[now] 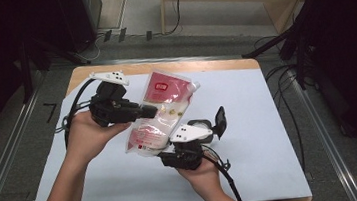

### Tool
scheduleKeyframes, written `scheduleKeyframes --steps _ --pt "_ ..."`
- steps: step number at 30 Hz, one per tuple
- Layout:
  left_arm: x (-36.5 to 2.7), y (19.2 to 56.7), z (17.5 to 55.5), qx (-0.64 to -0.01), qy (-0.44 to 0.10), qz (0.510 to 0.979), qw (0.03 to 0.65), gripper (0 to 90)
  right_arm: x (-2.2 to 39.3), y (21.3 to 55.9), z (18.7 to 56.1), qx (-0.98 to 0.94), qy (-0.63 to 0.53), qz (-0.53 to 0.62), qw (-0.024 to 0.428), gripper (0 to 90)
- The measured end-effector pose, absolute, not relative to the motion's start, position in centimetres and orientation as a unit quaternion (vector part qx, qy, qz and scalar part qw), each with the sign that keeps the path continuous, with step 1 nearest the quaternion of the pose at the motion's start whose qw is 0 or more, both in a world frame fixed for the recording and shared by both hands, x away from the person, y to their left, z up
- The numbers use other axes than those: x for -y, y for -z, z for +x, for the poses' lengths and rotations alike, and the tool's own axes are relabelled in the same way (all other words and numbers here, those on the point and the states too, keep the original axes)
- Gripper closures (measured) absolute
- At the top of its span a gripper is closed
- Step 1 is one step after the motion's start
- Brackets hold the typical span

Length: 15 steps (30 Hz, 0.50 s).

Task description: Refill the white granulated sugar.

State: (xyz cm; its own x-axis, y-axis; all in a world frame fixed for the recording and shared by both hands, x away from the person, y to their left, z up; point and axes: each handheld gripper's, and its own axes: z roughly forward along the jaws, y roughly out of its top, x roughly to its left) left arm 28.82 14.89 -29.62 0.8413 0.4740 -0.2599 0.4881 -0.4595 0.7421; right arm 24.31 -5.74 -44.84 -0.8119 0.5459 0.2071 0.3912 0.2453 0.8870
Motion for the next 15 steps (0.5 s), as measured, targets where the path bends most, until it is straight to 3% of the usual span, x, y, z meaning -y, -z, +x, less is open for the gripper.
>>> scheduleKeyframes --steps 15 --pt "-15.6 30.2 29.2 -0.295 0.0 0.851 0.435 90.0 7.0 45.2 26.2 -0.795 -0.51 0.326 0.041 55.7"
